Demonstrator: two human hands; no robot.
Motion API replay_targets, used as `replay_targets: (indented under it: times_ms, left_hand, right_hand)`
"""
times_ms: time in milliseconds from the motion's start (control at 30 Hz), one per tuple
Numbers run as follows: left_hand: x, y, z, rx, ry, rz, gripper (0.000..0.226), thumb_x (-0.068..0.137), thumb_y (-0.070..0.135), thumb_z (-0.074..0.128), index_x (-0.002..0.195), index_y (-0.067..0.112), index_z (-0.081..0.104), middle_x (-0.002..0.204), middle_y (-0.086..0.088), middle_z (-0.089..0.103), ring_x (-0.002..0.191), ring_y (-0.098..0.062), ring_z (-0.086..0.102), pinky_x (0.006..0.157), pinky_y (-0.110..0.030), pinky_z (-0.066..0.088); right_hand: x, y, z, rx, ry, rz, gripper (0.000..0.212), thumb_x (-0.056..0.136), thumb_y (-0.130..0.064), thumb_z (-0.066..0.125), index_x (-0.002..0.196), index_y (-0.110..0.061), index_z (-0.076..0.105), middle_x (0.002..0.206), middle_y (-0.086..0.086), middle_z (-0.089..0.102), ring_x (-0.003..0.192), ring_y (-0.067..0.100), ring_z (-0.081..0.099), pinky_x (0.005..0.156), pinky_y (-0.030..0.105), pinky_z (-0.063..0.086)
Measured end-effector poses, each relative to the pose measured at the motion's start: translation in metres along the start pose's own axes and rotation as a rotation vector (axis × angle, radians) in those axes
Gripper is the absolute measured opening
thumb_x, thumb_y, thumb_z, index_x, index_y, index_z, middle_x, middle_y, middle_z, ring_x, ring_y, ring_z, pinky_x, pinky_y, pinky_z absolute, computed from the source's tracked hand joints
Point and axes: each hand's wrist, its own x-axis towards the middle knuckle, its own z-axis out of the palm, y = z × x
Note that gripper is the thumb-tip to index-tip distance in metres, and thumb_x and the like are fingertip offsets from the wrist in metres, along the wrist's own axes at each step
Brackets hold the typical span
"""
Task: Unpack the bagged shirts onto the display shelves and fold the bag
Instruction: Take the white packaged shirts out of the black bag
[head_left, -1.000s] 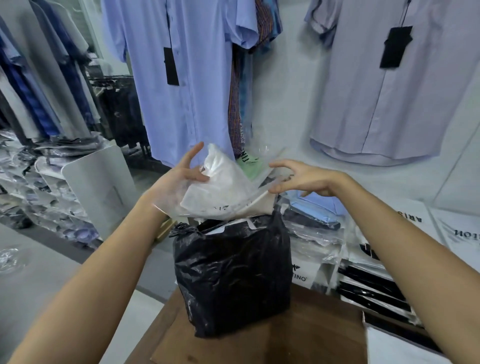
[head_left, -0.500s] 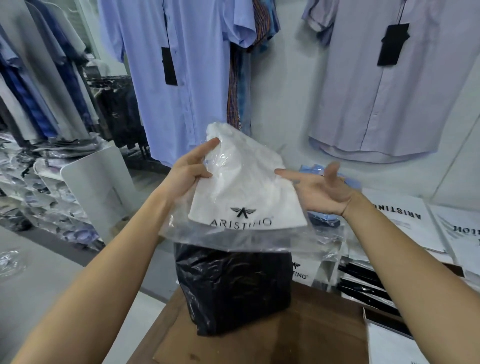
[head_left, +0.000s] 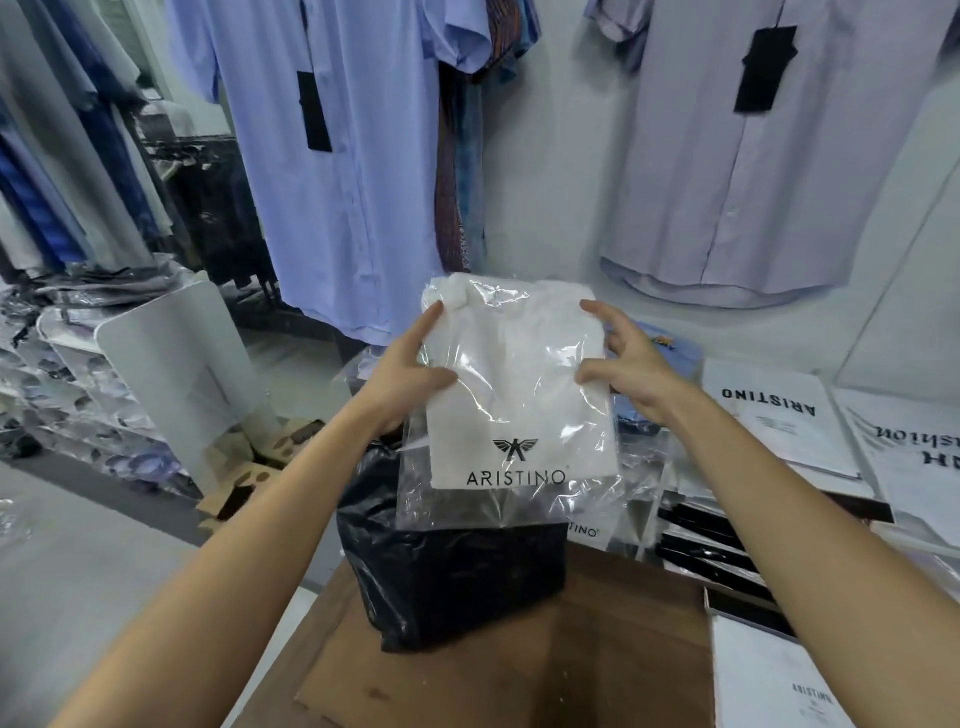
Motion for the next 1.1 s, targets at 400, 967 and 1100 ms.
replay_targets:
  times_ms: [400,967,1100]
  left_hand:
    - [0.003,-0.016,0.097,-0.366,0.064,0.097,0.032,0.095,0.008,0.069,0.113,0.035,0.069,0.109,0.003,0.071,0.083,-0.006,0.071,0.059,-0.023,0.056]
    - [-0.027,-0.062,0.246,-0.412,-0.165,-0.264,0.104,0.079,-0.009,0.078,0.158,0.033,0.025,0.108,-0.015,0.075,0.095,-0.030,0.076,0.087,-0.051,0.060]
    - [-0.054,-0.091,0.304,-0.422,-0.270,-0.371,0.109,0.082,-0.020,0.069,0.159,0.039,0.019,0.127,-0.016,0.067,0.099,-0.029,0.074,0.075,-0.043,0.064]
  right_hand:
    - [-0.061,0.032,-0.059,0.112,0.278,0.021,0.033,0.088,-0.003,0.075,0.108,-0.029,0.077,0.123,-0.009,0.069,0.102,-0.006,0.067,0.094,0.020,0.055]
    - [-0.145,0.109,-0.147,0.039,0.535,0.384,0.049,0.078,-0.008,0.085,0.121,-0.025,0.071,0.127,0.006,0.066,0.105,0.017,0.067,0.095,0.032,0.056]
    - [-0.196,0.142,-0.160,-0.226,0.409,0.643,0.077,0.077,0.000,0.075,0.147,-0.020,0.050,0.123,0.008,0.063,0.093,0.017,0.065,0.057,0.021,0.054]
